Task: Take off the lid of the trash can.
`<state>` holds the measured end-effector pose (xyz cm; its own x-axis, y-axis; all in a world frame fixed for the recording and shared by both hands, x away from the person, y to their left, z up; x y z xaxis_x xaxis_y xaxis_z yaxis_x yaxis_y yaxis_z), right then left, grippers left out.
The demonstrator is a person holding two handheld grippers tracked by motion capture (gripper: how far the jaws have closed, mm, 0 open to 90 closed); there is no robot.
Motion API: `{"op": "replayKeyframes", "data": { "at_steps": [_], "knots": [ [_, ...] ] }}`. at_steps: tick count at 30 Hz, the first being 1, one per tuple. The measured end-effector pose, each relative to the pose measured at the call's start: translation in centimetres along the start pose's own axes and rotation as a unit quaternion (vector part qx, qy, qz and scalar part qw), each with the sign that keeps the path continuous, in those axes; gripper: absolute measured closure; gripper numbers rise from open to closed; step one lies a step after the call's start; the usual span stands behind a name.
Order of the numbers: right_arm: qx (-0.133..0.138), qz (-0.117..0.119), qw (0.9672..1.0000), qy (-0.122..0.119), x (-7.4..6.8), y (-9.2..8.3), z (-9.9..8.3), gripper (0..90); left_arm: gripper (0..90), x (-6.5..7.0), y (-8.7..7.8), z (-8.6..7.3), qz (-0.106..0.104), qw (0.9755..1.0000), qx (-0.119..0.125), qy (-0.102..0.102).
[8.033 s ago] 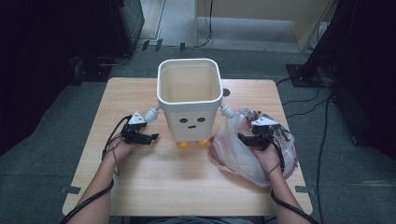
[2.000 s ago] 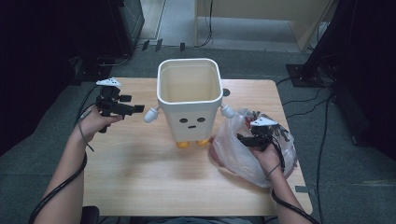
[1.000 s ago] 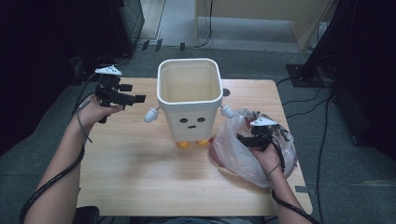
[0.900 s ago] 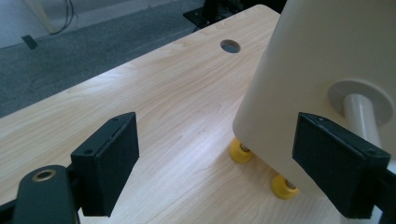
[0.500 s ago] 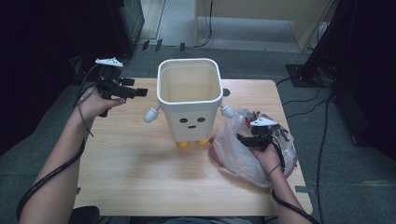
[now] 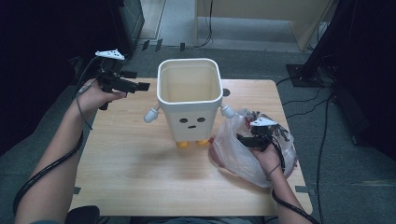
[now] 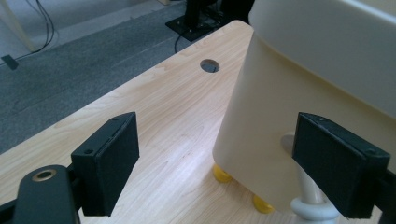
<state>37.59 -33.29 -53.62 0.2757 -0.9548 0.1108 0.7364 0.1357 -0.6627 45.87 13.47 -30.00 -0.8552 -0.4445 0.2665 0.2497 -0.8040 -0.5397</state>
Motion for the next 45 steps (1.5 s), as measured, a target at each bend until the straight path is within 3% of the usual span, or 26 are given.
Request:
{"op": "replayKeyframes", "data": {
  "at_steps": [21, 33, 45],
  "knots": [
    [0.0, 0.0, 1.0, -0.001, 0.0, 0.0, 0.0, 19.5, 15.0, 0.9, -0.4, 3.3, -0.012, 0.9997, 0.01, 0.016],
    [0.0, 0.0, 1.0, -0.001, 0.0, 0.0, 0.0, 19.5, 15.0, 1.5, -0.6, 5.3, -0.014, 0.9998, 0.01, 0.009],
    [0.0, 0.0, 1.0, 0.0, 0.0, 0.0, 0.0, 19.5, 15.1, 1.9, 0.4, 6.6, -0.015, 0.9998, 0.003, 0.015]
  ]
}}
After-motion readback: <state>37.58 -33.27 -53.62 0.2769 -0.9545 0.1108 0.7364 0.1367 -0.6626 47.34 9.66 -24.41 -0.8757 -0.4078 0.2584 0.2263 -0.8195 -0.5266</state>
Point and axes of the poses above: each handheld gripper's, and its own axes: y roughly forward along the jaws, z roughly out of its top, x roughly to its right, the point moved 2 cm from there along y, roughly forward along the jaws, and after that the axes turned 12 degrees about -z, right-handed, at the moved point
